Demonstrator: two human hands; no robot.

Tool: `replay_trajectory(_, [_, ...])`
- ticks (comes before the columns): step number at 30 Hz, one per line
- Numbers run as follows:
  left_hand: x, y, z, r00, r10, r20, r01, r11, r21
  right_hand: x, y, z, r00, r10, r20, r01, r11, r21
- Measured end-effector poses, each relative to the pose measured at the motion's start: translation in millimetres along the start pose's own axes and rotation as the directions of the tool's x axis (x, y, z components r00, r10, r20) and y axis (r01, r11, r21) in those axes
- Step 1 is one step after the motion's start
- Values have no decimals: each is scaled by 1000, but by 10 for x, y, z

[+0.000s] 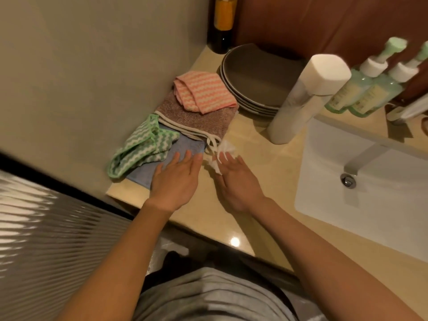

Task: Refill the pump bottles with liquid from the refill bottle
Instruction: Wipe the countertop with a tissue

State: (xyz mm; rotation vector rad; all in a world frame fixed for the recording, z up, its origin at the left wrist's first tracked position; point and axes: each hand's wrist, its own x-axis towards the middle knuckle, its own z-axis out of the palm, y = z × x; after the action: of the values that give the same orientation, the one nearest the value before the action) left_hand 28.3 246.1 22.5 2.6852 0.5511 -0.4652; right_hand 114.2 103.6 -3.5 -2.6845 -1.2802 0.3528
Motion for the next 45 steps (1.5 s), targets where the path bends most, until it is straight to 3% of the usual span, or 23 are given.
replay_trajectory(9, [47,-68,-5,993,73,93,-79,995,62,-742,-718,440,995,-99,13,99,995,12])
replay_trajectory(14, [37,-123,41,992,87,91,-97,989,109,-1454,-639,504,1000,25,-6,-25,997,74])
replay_trajectory(17, [10,-147,-1,987,122,103,-137,978,158,-1861,-459,469,980,199,10,-199,977,70])
replay_trajectory(22, [-33,-148,-20,980,164,116,-188,953,238,-2303,-89,407,827,558,-67,-555,829,60])
replay_trajectory(28, [0,-209,-43,967,189,168,-234,922,308,-1913,81,376,670,731,-132,-730,680,59])
replay_trajectory(30, [8,-202,-40,968,185,172,-230,926,300,-1667,-2,358,649,741,-169,-745,665,52])
replay_trajectory(35, [162,-105,2,971,114,210,-171,946,276,-1279,-359,426,795,575,-197,-582,813,24])
replay_trajectory(39, [209,64,35,985,-5,170,-36,971,235,-1530,-390,524,894,417,-163,-421,907,14])
replay_trajectory(42, [172,133,34,988,-67,136,38,978,206,-1959,-195,551,929,351,-117,-352,936,10])
replay_trajectory(45, [36,277,123,993,-100,61,87,978,191,-2458,253,464,913,397,-89,-394,918,53])
